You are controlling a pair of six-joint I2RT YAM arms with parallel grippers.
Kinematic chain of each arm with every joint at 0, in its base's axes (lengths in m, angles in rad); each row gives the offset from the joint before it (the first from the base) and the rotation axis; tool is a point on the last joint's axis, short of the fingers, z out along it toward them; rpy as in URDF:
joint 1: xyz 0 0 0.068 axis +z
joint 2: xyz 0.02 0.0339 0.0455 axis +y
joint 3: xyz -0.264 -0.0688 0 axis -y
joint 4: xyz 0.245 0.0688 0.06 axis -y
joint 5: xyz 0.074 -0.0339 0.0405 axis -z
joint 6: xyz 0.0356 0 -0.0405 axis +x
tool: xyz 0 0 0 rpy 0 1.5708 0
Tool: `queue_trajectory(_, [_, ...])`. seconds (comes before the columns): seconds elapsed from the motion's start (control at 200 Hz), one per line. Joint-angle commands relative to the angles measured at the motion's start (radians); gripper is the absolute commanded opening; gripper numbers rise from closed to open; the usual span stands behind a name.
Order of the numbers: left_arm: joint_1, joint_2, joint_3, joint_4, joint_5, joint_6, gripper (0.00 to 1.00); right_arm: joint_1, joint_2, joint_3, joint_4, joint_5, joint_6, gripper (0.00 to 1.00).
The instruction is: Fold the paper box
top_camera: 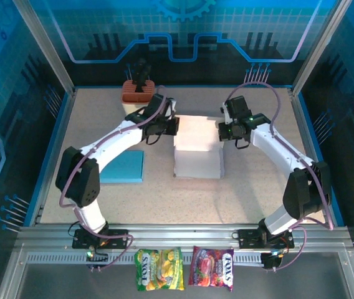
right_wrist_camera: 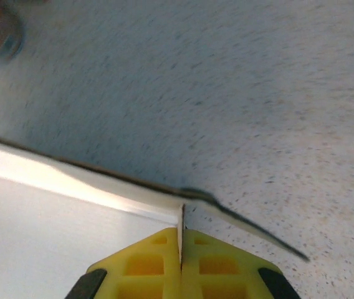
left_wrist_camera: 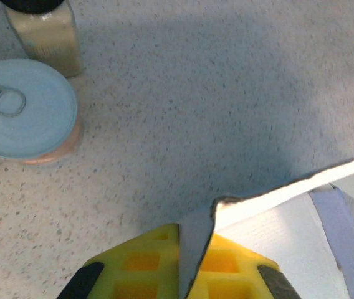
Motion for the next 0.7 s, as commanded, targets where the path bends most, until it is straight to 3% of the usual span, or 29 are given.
queue_trajectory(0.0, [-0.025, 0.077, 0.12, 0.046, -0.035, -0.161, 0.0, 0.028, -0.044, -0.005, 0.123, 0.096, 0.172, 0.0])
queue_trajectory(0.27, [-0.026, 0.273, 0.275, 0.349, 0.042, -0.131, 0.0, 0.006, -0.082, -0.196, 0.571, 0.145, 0.181, 0.0])
queue_trajectory(0.46, [-0.037, 0.309, 0.166, 0.637, 0.111, -0.063, 0.0, -0.013, -0.07, -0.417, 1.023, 0.119, 0.109, 0.0])
queue_trajectory(0.695, [-0.039, 0.282, -0.023, 0.885, 0.118, -0.077, 0.0, -0.02, -0.057, -0.527, 1.172, 0.119, 0.062, 0.0])
